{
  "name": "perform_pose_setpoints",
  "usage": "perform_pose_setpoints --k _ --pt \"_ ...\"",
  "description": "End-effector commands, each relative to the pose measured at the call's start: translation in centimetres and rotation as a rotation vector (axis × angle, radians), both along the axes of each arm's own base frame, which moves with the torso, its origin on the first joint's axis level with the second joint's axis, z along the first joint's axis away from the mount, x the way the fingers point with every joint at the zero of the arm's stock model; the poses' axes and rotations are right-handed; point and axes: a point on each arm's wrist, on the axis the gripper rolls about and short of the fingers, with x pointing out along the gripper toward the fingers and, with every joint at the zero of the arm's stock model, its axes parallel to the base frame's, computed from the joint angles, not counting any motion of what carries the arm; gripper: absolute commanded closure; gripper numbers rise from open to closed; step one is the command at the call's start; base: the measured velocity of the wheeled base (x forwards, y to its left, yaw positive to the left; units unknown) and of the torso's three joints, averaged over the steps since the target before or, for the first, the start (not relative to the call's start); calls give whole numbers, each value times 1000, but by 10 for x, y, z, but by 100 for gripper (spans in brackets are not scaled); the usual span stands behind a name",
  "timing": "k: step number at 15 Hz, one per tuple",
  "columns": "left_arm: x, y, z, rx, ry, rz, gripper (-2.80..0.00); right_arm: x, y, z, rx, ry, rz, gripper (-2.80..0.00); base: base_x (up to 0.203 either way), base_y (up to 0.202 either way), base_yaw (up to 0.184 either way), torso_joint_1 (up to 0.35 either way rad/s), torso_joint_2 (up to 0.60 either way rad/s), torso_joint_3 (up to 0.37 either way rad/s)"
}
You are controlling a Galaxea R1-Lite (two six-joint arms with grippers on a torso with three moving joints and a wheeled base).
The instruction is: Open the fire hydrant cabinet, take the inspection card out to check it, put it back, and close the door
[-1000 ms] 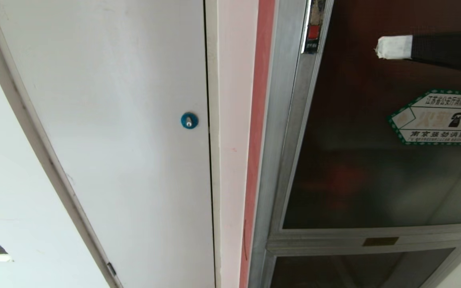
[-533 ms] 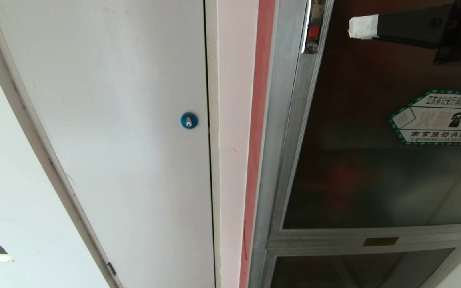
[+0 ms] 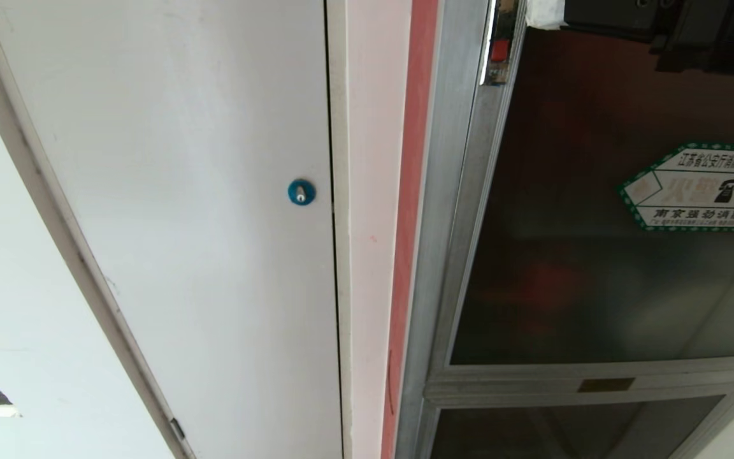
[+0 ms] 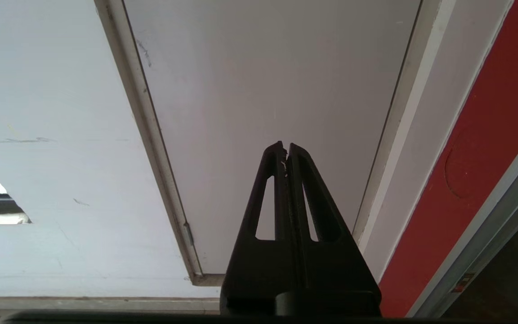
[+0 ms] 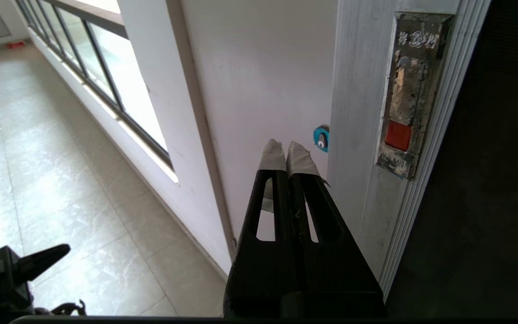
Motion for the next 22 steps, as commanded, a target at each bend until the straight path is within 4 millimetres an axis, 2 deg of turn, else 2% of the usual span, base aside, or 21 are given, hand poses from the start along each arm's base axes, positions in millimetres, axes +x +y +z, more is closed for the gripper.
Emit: perform_pose_setpoints --k 1,9,22 --pt "1 0 -3 0 13 0 0 9 5 -2 -4 11 -18 0 0 0 0 0 0 0" --pt "1 0 -3 0 13 0 0 38 9 -11 -18 44 -65 0 0 0 0 0 0 0" --pt "1 0 -3 0 13 0 0 56 2 -12 -26 54 -123 0 0 0 0 0 0 0"
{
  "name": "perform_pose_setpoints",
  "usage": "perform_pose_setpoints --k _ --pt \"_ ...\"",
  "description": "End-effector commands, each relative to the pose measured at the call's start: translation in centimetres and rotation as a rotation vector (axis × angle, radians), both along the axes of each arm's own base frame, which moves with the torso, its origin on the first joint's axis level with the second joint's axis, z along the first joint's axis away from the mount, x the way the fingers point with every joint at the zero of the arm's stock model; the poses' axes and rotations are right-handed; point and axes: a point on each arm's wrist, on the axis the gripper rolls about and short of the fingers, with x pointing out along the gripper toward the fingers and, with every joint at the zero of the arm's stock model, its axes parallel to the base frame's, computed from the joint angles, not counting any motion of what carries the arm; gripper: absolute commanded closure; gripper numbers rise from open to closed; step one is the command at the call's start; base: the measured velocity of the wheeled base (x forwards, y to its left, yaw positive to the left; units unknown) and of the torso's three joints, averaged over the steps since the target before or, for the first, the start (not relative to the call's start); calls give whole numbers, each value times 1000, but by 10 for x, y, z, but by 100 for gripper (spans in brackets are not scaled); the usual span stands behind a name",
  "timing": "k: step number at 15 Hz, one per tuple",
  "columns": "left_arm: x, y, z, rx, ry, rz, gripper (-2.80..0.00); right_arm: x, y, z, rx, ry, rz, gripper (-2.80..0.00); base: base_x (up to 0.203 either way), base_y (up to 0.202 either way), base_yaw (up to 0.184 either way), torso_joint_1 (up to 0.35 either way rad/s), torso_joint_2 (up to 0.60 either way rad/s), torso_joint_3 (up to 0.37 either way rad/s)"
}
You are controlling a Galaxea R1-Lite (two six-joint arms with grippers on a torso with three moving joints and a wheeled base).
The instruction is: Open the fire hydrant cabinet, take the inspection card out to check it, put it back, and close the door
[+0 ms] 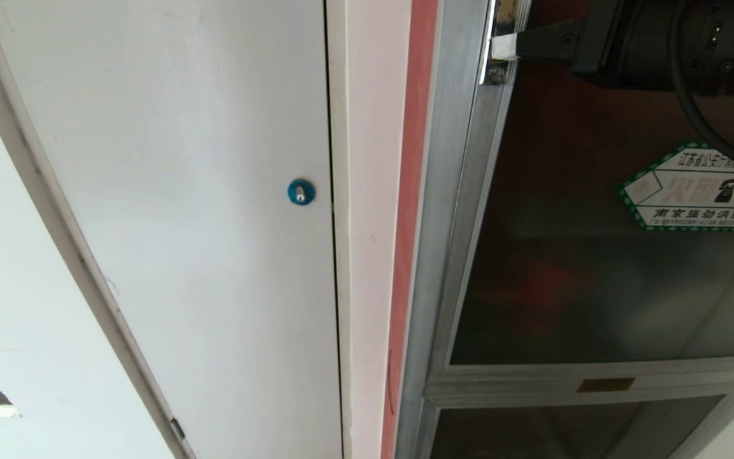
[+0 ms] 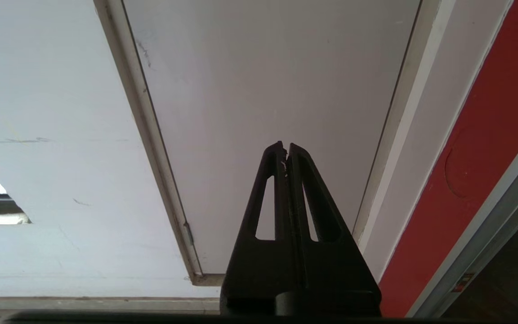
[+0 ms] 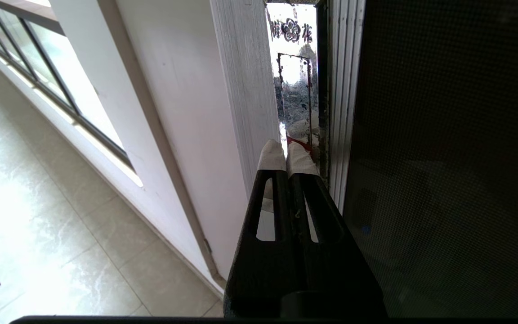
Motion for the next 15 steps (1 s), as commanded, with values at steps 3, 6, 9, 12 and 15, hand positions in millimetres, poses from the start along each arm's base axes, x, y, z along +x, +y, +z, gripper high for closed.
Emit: perform_pose_setpoints --k 3,6,9,12,15 --pt "1 0 -3 0 13 0 0 4 -1 -3 -6 15 -8 0 0 0 0 0 0 0" --pt "1 0 -3 0 13 0 0 4 -1 -7 -21 47 -8 0 0 0 0 0 0 0" --pt "1 0 -3 0 13 0 0 2 -2 -6 -22 47 -9 0 0 0 0 0 0 0" --pt "1 0 -3 0 13 0 0 -9 -6 -1 -15 34 -5 0 0 0 0 0 0 0" --pt "1 0 -3 0 12 0 0 -36 -11 5 -14 40 29 0 0 0 0 0 0 0"
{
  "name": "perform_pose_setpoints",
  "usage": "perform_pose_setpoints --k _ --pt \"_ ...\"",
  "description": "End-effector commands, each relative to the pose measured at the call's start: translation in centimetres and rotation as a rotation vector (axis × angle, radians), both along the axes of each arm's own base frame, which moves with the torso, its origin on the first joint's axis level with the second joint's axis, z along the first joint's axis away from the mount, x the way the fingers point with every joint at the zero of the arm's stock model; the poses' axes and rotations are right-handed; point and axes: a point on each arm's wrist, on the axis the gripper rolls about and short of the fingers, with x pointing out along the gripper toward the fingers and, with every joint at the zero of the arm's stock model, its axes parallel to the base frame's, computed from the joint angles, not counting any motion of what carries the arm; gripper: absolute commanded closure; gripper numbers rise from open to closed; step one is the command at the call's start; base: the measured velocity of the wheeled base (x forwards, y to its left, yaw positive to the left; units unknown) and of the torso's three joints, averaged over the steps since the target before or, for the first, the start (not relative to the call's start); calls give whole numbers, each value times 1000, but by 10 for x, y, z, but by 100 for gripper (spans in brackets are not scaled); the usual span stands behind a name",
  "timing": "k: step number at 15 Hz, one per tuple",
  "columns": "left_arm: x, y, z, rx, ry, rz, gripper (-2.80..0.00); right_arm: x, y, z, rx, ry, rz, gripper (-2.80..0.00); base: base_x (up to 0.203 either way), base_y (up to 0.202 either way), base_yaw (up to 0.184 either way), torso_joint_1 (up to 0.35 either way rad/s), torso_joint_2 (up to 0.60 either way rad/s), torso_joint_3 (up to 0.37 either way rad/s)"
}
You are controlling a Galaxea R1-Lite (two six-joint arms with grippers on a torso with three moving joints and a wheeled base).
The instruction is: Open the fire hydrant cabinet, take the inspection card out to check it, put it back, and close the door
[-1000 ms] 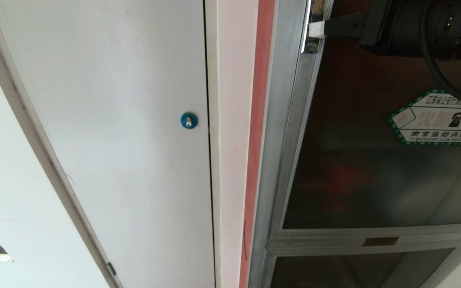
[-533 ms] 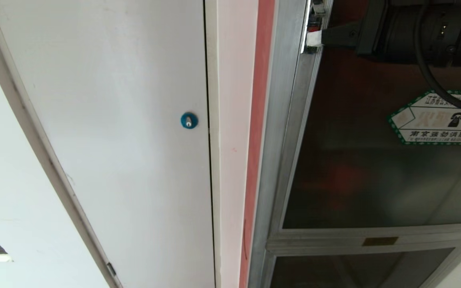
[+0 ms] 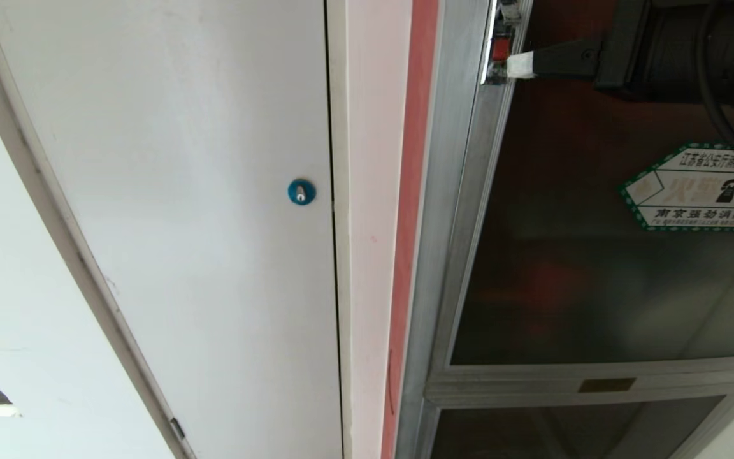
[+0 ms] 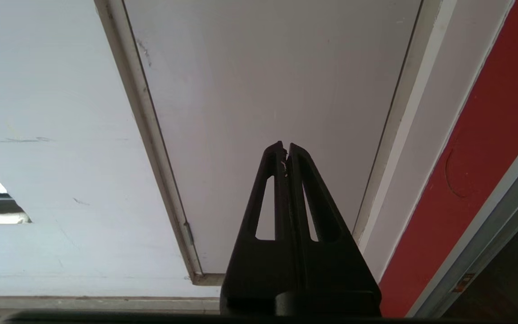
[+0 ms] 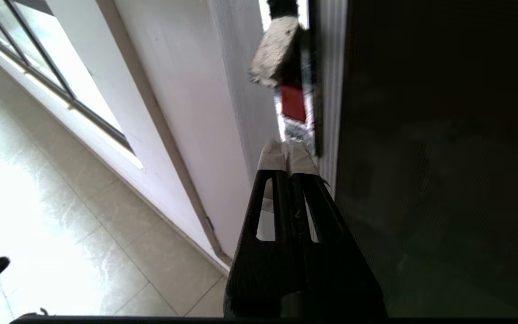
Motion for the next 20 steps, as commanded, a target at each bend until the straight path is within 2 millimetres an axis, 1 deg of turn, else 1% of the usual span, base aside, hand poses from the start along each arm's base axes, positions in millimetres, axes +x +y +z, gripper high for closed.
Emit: perform_pose_setpoints --k 1,3,5,6,7,9,10,13,15,17,20 --pt "1 0 -3 0 13 0 0 -30 -6 8 14 -26 33 0 0 0 0 0 0 0" --pt "1 0 -3 0 12 0 0 -49 -4 3 9 -13 76 0 0 0 0 0 0 0" --pt "1 0 -3 0 12 0 0 -62 3 -15 -15 27 107 0 0 0 0 0 0 0" --pt "1 0 -3 0 11 0 0 -67 10 -24 -21 28 98 0 0 0 0 0 0 0" --pt "1 0 -3 0 13 0 0 -70 19 -32 -7 -5 63 0 0 0 0 0 0 0" --pt "1 0 -3 0 13 0 0 -75 31 -38 37 -115 -26 0 0 0 0 0 0 0" --pt "1 0 -3 0 11 0 0 -77 35 -41 31 -158 -65 0 0 0 0 0 0 0" --pt "1 0 -3 0 14 0 0 -78 44 -53 35 -284 -190 0 0 0 0 0 0 0" --pt "1 0 -3 0 13 0 0 -70 53 -61 44 -400 -292 0 0 0 0 0 0 0" --pt "1 0 -3 0 13 0 0 -63 63 -71 31 -431 -357 0 0 0 0 0 0 0" --pt "1 0 -3 0 13 0 0 -58 69 -70 46 -441 -360 0 0 0 0 0 0 0"
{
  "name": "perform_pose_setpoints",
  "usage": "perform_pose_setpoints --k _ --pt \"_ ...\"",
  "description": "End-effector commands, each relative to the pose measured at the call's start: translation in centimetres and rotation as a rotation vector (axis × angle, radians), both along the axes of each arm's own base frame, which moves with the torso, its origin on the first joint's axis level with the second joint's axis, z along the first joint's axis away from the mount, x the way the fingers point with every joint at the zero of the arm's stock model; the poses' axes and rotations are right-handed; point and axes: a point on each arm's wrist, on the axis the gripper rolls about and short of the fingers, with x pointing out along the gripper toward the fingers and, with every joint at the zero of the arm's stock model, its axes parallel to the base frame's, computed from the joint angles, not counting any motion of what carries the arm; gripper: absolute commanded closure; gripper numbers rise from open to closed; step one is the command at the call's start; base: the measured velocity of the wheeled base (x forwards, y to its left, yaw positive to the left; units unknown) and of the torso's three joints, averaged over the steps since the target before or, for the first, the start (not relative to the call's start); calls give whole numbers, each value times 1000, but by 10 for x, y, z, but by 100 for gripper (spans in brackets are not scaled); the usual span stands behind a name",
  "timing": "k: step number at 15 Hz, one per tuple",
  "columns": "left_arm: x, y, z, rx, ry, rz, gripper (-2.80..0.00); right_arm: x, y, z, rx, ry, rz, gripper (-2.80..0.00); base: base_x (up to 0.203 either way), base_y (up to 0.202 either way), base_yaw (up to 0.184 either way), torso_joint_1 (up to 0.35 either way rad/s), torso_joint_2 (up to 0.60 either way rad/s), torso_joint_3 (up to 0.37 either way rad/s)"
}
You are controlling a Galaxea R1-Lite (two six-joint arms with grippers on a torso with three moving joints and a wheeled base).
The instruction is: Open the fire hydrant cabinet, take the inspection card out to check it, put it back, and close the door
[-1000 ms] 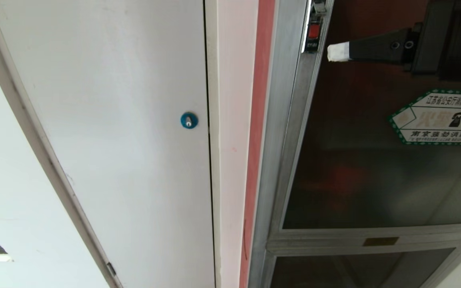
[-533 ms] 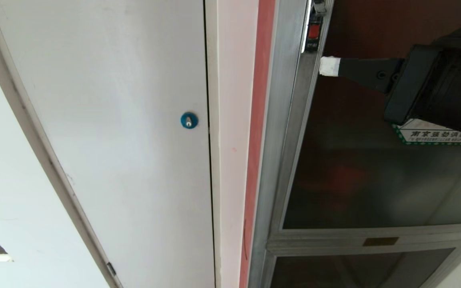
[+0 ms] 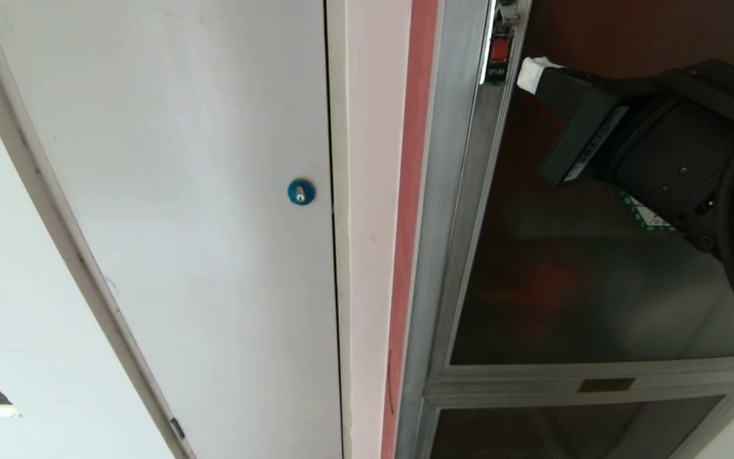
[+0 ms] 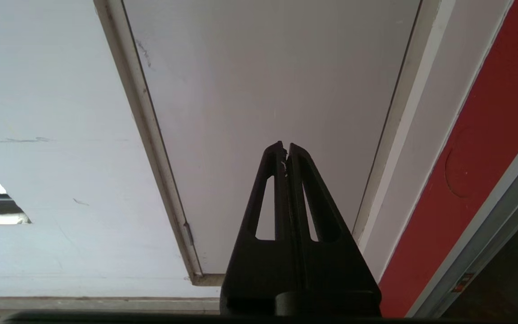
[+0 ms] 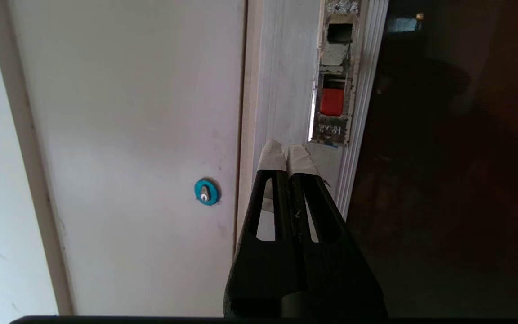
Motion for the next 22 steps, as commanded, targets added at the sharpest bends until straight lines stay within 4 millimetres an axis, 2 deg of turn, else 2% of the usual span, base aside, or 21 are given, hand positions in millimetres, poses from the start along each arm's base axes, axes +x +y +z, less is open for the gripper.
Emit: perform_pose_setpoints --k 1,5,6,11,14,17,22 --pt "1 0 -3 0 13 0 0 8 9 -4 6 -9 -4 0 0 0 0 0 0 0" --pt "1 0 -3 0 13 0 0 14 15 -4 1 -19 -32 0 0 0 0 0 0 0" --pt "1 0 -3 0 13 0 0 15 16 0 13 -25 -42 -280 0 0 0 0 0 0" --pt "1 0 -3 0 13 0 0 25 23 19 59 -60 -84 -280 0 0 0 0 0 0" --pt "1 0 -3 0 13 0 0 35 20 26 76 -70 -144 -280 0 0 0 0 0 0" --pt "1 0 -3 0 12 0 0 46 17 25 69 -69 -181 -280 0 0 0 0 0 0" --pt "1 0 -3 0 13 0 0 61 26 19 44 -59 -197 -280 0 0 0 0 0 0"
